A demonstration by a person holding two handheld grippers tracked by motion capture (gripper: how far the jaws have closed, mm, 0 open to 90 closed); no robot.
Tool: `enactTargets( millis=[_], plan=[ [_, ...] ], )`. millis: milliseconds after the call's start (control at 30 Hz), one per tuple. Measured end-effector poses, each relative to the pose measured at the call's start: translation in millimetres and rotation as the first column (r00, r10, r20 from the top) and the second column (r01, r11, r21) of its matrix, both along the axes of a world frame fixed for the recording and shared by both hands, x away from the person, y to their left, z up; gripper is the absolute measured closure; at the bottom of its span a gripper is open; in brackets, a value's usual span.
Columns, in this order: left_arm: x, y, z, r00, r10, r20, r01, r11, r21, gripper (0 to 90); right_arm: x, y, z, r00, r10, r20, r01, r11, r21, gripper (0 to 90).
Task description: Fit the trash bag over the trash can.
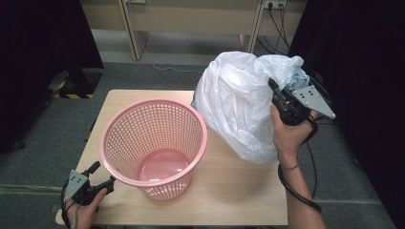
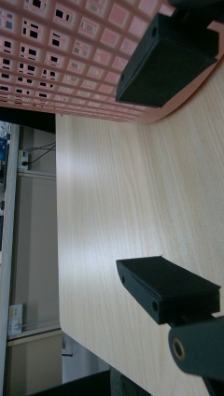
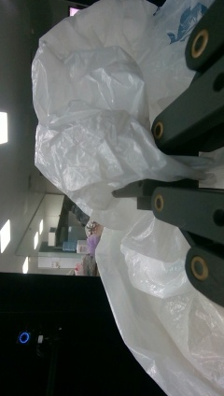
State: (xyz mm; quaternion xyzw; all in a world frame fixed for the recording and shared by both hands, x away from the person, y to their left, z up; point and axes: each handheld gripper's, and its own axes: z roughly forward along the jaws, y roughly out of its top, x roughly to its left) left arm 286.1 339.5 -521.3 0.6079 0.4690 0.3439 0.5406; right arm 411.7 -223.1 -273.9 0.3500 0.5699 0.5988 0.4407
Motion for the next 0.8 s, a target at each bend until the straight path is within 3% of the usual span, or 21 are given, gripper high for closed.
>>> enactTargets(
  millis=[800],
  plan=[
    [0.4, -0.7, 0.0, 1.0000, -0.002, -0.002, 0.002, 1.0000, -0.002, 16.1, -6.4, 1.4, 20.5, 0.9988, 0.004, 0.048, -0.005, 0.9998, 0.017, 89.0]
  ],
)
